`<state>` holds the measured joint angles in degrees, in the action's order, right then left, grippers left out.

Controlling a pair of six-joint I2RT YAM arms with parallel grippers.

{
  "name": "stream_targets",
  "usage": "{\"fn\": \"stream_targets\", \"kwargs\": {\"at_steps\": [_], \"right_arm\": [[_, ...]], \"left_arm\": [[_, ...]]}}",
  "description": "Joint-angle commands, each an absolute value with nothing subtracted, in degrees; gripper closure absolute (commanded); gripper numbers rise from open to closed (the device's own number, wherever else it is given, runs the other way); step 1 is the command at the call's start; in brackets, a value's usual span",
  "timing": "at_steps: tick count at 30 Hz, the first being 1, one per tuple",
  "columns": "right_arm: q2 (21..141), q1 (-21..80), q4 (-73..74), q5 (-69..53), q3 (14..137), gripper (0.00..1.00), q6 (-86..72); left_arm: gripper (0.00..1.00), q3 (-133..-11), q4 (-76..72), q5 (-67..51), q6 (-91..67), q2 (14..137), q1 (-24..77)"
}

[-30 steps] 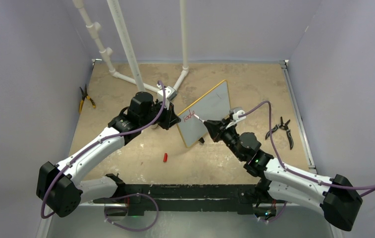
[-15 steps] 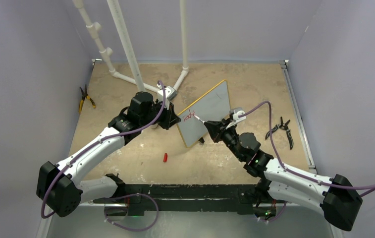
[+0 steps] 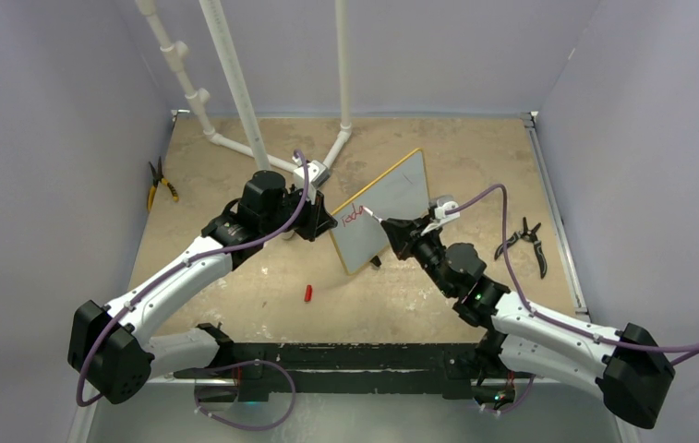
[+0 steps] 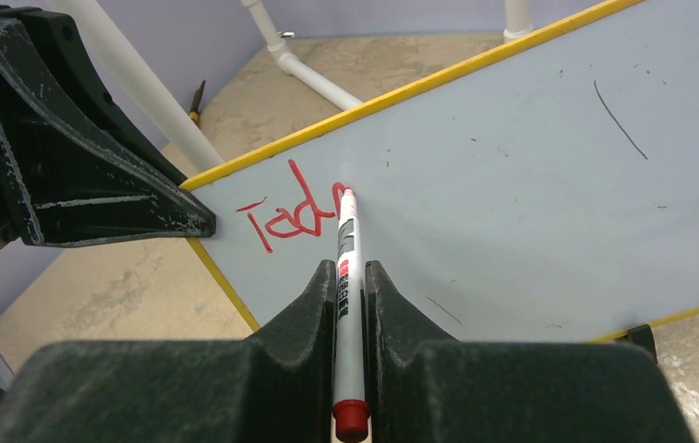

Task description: Write a sentence on the whiteboard

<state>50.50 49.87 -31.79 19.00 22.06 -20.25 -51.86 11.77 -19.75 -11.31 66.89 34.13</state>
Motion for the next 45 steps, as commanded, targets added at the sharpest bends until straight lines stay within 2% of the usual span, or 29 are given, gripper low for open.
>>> {"fn": "stream_targets", "kwargs": {"at_steps": [1,14,45], "right_arm": [[51.45,49.92,-33.60,20.02,24.23,1.00,-19.20],[50.00,49.93,-32.59,20.83,20.51,1.00,-22.12],[47.73,49.92,-30.18,21.27,22.85,1.00,-21.63]], "left_arm": [[1.00,-51.39,12.01,-21.08,-8.88,67.59,34.24],[1.00,-51.35,11.96,-21.07,-8.88,67.50,34.28],[1.00,-51.28,11.87,-20.95,-8.97,67.65,34.28]]}}
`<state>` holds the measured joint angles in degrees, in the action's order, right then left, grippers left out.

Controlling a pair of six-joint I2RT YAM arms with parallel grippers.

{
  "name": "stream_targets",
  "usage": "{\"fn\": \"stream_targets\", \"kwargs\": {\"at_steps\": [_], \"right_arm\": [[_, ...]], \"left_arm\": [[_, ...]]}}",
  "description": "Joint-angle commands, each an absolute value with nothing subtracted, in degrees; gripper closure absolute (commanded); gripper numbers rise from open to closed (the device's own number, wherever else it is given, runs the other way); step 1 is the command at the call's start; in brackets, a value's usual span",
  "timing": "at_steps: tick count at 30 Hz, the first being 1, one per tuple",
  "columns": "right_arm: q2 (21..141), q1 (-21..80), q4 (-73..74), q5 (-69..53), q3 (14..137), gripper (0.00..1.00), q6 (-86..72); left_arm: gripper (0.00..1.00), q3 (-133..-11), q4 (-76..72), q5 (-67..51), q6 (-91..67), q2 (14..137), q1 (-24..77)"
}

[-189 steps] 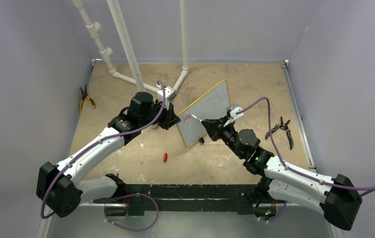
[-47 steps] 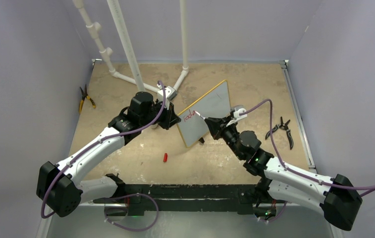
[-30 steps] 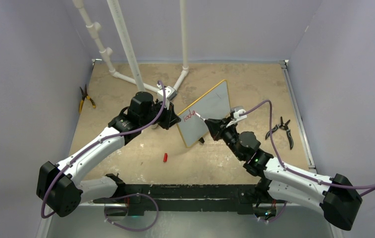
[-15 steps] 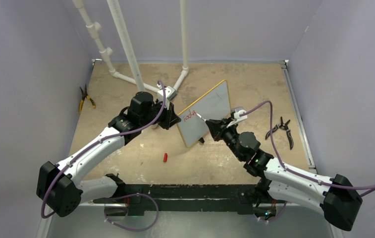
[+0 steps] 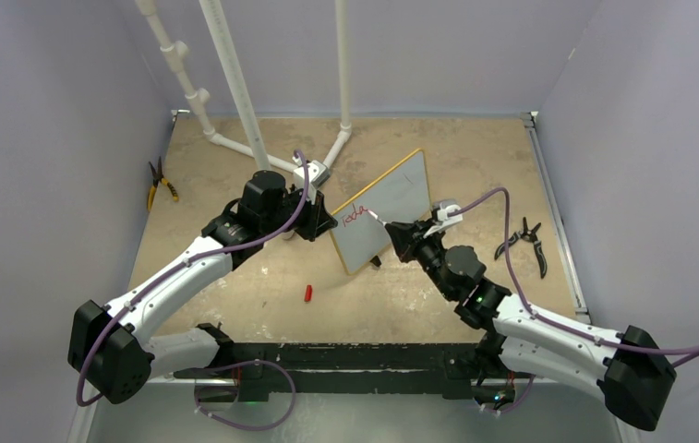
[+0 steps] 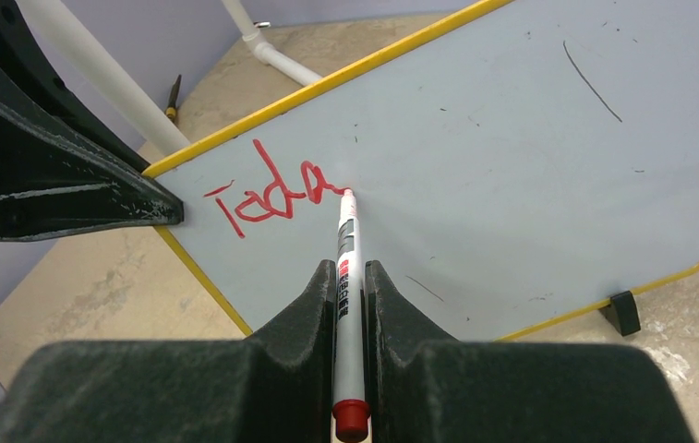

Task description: Write a sentence on the whiteboard

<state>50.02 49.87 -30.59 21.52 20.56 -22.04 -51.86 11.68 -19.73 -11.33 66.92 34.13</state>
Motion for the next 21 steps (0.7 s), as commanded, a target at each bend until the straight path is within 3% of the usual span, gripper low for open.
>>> {"fn": "stream_targets", "kwargs": {"at_steps": [1,7,21], "right_arm": [[47.01,49.92,-29.62,20.87,22.85,1.00,-21.62],[43.21,49.92,-27.45,19.47,22.58,1.00,-21.54],[46.59,49.58,-32.21,19.84,23.50,1.00,-20.33]], "left_arm": [[1.00,-51.26,11.87,-20.93,-8.96,67.67,34.28],[1.00,-51.22,11.87,-20.83,-9.10,67.59,34.19],[1.00,-51.07,11.70,-21.64,-9.16,67.78,34.01]]}}
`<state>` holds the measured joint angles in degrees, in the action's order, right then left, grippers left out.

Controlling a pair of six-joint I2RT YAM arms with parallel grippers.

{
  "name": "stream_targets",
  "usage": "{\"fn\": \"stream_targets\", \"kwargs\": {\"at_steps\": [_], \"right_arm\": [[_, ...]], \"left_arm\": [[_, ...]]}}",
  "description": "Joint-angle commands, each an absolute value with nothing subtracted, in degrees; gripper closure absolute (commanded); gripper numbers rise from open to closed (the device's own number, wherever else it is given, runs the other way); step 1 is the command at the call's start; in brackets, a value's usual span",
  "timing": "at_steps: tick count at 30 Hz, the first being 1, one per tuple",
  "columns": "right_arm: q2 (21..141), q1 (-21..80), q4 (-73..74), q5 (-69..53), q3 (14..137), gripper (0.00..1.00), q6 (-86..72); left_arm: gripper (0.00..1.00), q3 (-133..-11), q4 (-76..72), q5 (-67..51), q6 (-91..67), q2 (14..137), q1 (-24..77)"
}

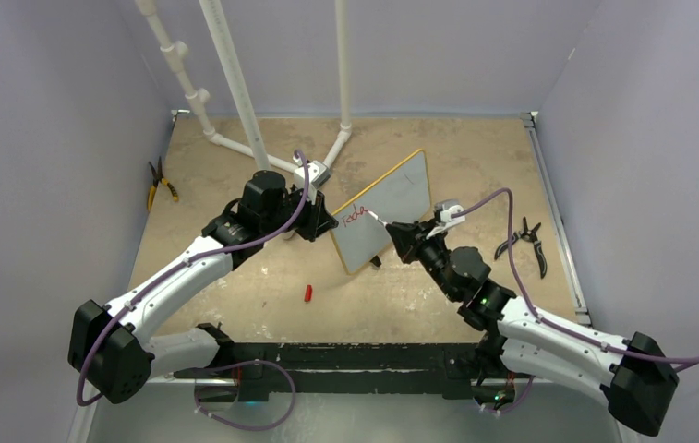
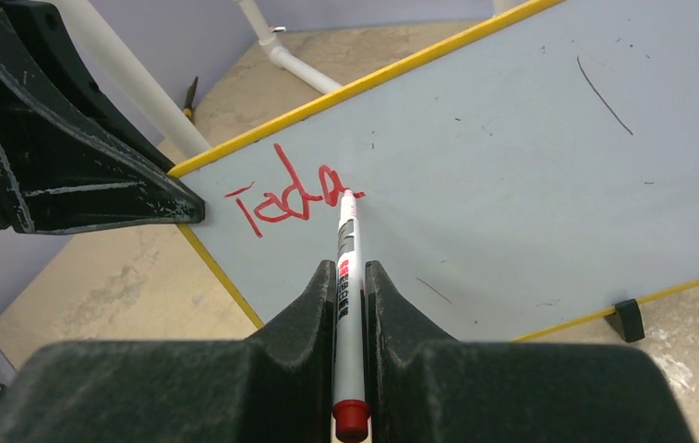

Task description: Write a sentence on the whiteboard

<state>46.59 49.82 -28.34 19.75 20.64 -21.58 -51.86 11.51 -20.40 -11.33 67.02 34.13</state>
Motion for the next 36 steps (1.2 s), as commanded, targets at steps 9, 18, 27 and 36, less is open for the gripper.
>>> {"fn": "stream_targets", "kwargs": {"at_steps": [9,18,27,36], "right_arm": [[48.65,48.70,-34.28,19.19,24.64,1.00,-19.08],[49.85,48.27,-33.75,19.14,23.49,1.00,-19.81],[49.77,47.66,-32.61,19.91,20.25,1.00,-22.04],[46.22,47.55,-31.25,20.16,21.45,1.00,-21.67]], "left_arm": [[1.00,-51.08,11.63,-21.94,-9.17,68.03,33.93],[1.00,-51.15,11.55,-22.17,-9.16,68.12,33.92],[1.00,-51.19,11.52,-22.24,-9.14,68.03,33.90],[1.00,-51.14,11.43,-22.25,-9.15,68.03,33.84]]}}
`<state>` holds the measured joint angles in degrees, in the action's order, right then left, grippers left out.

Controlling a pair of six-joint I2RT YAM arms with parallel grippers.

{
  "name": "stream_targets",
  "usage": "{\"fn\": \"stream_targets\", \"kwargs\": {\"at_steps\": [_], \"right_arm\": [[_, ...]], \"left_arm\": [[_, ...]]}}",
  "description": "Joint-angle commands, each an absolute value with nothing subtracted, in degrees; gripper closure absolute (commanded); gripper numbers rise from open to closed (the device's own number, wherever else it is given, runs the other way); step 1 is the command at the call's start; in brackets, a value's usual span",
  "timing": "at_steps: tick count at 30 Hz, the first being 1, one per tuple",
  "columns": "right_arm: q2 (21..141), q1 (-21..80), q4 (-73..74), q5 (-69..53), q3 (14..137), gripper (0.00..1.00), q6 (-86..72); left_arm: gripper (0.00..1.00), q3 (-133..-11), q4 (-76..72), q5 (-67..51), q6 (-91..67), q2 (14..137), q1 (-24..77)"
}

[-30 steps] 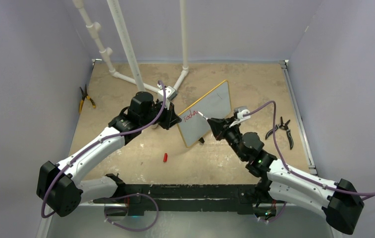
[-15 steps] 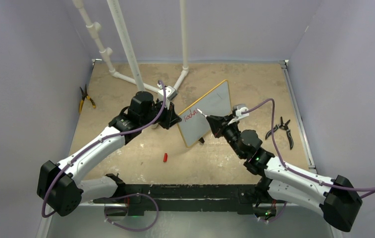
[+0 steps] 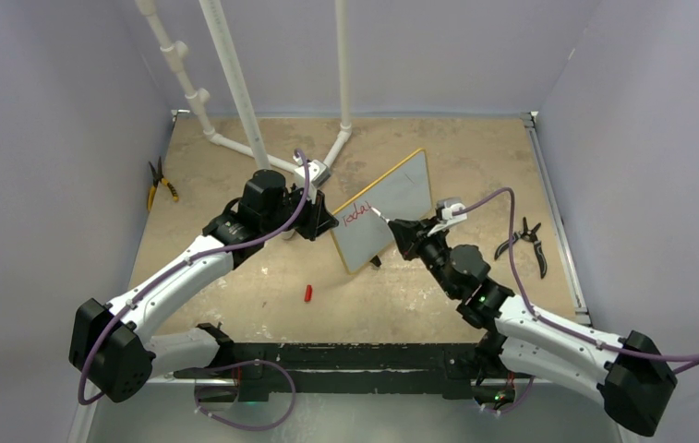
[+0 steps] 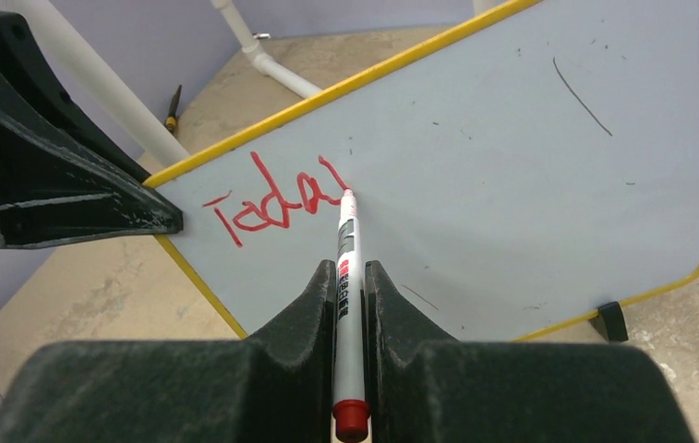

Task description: Write a sentence on the whiteboard

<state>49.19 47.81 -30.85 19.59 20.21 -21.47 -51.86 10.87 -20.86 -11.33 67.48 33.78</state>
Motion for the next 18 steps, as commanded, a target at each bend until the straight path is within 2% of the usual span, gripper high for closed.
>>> {"fn": "stream_targets", "kwargs": {"at_steps": [1,18], "right_arm": [[45.54,47.55,-30.98,20.52,21.84,1.00,-21.44],[50.15,46.33,-34.39,22.29,24.87,1.00,-17.94]], "left_arm": [[1.00,-51.12,11.46,-22.27,-9.20,68.09,33.83],[1.00,-51.07,11.45,-22.67,-9.17,68.12,33.83]]}}
